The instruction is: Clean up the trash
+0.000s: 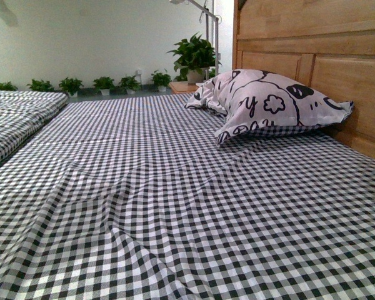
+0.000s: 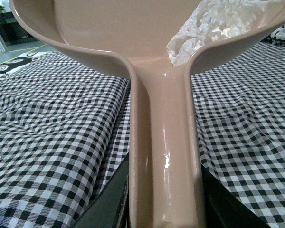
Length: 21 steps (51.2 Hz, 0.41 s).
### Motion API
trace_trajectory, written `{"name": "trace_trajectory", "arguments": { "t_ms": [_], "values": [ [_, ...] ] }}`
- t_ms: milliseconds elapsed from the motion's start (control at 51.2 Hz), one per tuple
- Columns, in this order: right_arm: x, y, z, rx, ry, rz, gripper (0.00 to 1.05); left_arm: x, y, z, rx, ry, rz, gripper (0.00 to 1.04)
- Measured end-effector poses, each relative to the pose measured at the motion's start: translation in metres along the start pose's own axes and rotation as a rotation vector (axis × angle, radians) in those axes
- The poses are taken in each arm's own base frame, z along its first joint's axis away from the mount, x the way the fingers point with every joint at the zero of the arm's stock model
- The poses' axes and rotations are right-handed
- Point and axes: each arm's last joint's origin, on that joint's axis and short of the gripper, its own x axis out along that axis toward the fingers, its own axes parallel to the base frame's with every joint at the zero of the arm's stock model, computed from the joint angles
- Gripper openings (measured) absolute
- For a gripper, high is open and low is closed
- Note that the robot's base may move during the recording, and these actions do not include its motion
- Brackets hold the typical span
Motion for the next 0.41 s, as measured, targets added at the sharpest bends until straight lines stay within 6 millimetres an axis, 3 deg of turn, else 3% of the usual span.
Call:
{"name": "trace_trajectory", "arguments": {
  "t_ms": [410],
  "values": [
    [0.0,0.0,0.0,0.0,0.0,0.0,0.18,0.0,0.0,0.0,0.0,0.0,0.0,0.26]
  ]
}}
